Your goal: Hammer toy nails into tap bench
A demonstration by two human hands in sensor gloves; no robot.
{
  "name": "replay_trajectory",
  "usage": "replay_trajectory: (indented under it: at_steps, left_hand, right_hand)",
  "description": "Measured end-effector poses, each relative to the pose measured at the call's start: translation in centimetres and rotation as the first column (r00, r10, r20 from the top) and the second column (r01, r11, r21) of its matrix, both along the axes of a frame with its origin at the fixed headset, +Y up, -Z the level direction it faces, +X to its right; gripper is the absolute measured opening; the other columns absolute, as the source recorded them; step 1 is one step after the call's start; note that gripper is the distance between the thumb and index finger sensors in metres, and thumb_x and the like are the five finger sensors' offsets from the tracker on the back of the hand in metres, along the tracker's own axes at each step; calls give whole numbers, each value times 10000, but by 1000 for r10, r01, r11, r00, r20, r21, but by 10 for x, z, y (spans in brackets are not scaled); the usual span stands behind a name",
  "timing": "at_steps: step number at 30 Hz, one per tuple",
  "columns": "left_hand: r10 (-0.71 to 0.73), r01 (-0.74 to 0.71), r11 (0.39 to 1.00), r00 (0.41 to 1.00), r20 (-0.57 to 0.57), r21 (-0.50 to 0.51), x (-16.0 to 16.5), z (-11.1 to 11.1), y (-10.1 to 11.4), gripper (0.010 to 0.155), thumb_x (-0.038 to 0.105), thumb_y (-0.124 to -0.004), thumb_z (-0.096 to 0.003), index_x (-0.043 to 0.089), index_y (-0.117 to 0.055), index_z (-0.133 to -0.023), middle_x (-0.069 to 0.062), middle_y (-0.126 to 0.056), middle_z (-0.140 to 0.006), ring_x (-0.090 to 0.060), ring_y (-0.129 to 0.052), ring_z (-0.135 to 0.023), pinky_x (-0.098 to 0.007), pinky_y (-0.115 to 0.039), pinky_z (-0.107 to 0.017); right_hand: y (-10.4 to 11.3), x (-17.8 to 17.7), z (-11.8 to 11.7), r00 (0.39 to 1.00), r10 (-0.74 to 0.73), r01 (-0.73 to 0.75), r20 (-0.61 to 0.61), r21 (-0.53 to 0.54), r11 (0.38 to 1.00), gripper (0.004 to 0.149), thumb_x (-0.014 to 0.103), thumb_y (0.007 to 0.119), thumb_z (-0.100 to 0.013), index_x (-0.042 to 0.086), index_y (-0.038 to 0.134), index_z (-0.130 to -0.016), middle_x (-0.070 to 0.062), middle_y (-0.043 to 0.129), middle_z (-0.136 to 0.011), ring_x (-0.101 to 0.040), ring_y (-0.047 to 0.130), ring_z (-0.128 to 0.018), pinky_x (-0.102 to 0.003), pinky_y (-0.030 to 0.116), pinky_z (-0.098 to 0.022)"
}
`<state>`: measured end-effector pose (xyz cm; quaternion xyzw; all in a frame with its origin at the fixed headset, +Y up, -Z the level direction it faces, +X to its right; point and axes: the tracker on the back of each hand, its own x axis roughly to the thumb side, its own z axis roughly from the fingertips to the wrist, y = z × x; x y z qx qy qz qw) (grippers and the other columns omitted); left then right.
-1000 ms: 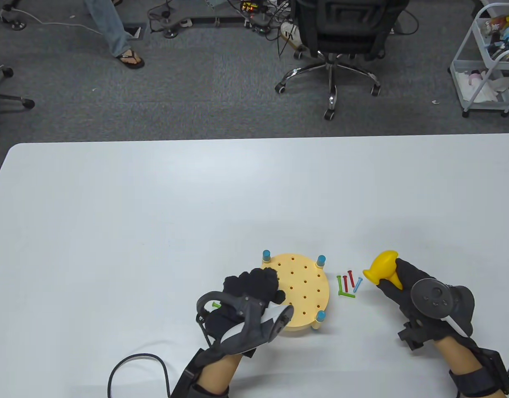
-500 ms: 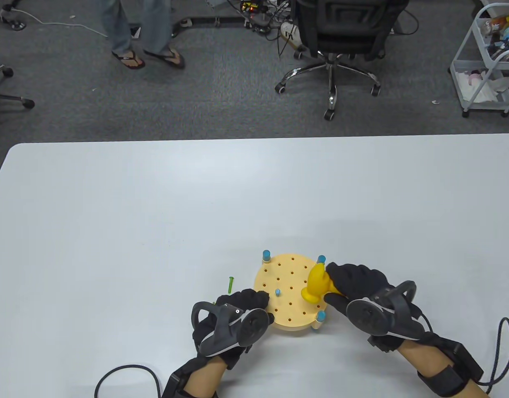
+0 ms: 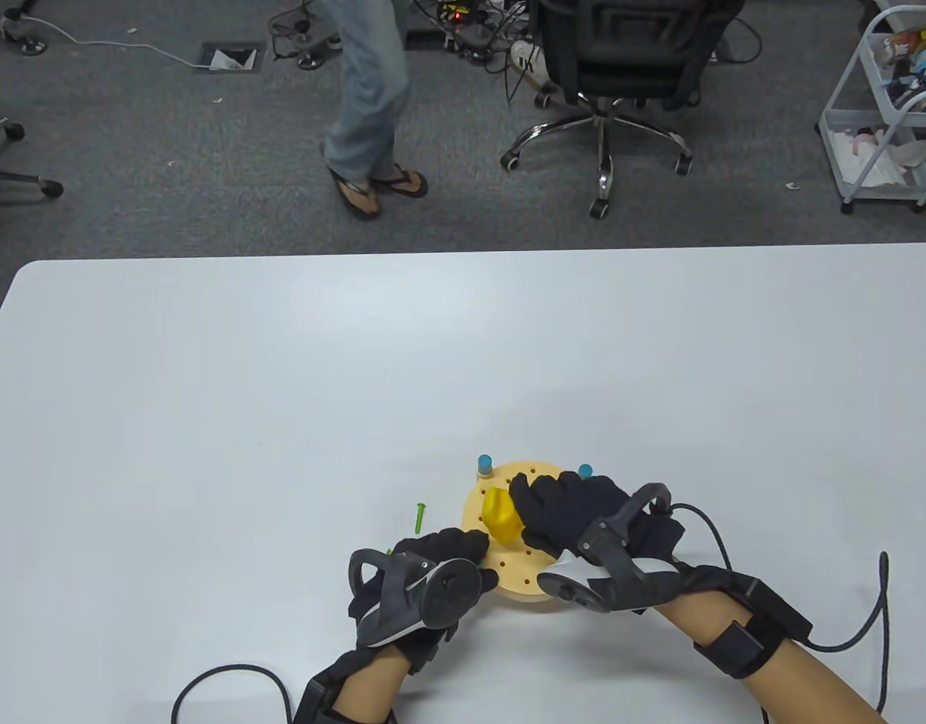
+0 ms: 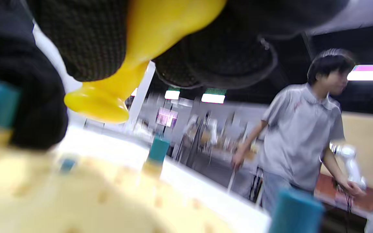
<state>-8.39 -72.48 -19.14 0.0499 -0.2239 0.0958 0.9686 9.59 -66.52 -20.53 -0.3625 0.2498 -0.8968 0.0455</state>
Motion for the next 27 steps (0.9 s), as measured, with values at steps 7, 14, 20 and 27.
replay_trajectory:
  at_steps: [7, 14, 20, 27]
  left_hand:
    - [6, -6, 1000, 1000, -2, -5, 0, 0, -1, 553, 459, -860, -321, 202, -807, -808, -103, -984, -612, -120, -975, -256, -381, -848, -254]
    - [-8, 8, 1000, 1000, -6, 8, -2, 0, -2, 559, 482, -840, -325, 221, -790, -817, -78, -980, -622, -111, -976, -263, -372, -849, -262]
    - [246, -254, 966, 961, -130, -50, -64, -9, 22, 540, 443, -812, -383, 204, -778, -867, -116, -957, -717, -164, -967, -362, -410, -815, -323]
    - [-263, 210, 955, 927, -267, -211, -73, -28, -7, 475, 354, -851, -398, 276, -789, -863, -88, -923, -785, -162, -966, -482, -418, -811, -405]
  right_hand:
    - [2, 4, -1, 1000, 14, -15, 20, 58, 998, 634, 494, 807, -377, 174, 694, -912, -32, 898, -687, -175, 956, -337, -229, 851, -142]
    - [1, 20, 1, 993, -62, 60, 98, 25, 998, 639, 511, 753, -387, 171, 679, -923, -27, 892, -689, -151, 963, -358, -235, 861, -168]
    - [1, 93, 4, 905, -324, 344, 275, -29, 938, 645, 527, 711, -407, 170, 669, -943, -40, 883, -716, -160, 964, -391, -257, 859, -226]
    - [-31, 166, 2, 814, -390, 441, 430, -22, 897, 644, 532, 702, -413, 166, 676, -943, -43, 889, -715, -159, 968, -390, -256, 859, -229]
